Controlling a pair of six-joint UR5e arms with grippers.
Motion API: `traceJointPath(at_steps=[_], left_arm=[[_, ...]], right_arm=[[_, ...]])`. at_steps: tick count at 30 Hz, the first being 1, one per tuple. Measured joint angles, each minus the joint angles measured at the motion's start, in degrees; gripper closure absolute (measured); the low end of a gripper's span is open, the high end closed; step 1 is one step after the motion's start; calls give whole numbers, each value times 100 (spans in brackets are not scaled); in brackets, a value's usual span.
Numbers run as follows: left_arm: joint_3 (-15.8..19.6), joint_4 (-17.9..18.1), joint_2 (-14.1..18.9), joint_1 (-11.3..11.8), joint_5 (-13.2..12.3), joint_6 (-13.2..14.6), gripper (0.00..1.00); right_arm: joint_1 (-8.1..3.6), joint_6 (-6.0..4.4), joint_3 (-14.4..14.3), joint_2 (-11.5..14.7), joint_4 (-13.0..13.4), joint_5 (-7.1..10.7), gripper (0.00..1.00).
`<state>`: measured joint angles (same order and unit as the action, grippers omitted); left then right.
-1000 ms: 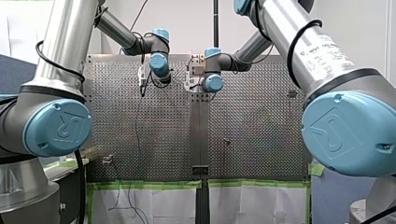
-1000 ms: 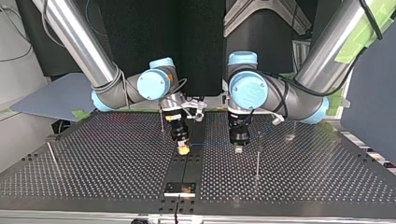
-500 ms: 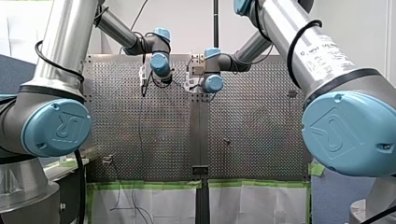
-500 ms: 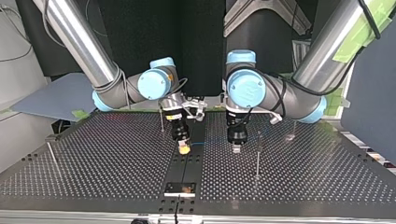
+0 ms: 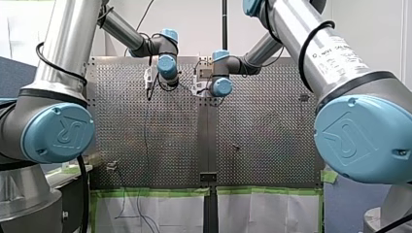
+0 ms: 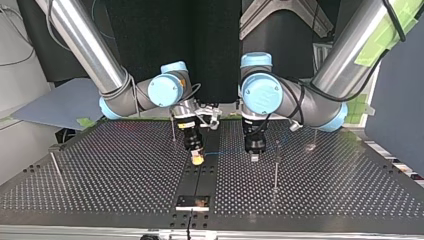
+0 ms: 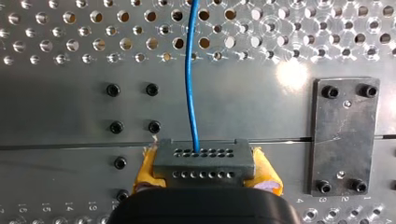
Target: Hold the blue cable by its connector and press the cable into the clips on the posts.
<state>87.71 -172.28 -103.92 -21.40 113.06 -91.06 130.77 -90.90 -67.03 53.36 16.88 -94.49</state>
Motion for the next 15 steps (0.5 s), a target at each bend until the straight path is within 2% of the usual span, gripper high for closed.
traceJointPath(at_steps=[6, 15], left_arm=[[-1, 27, 0, -40, -1, 48, 100], [-1, 465, -6, -146, 10, -84, 100]], right_arm=[[-20, -18, 0, -3, 0, 0, 100], [-102, -37, -76, -11, -13, -2, 100]])
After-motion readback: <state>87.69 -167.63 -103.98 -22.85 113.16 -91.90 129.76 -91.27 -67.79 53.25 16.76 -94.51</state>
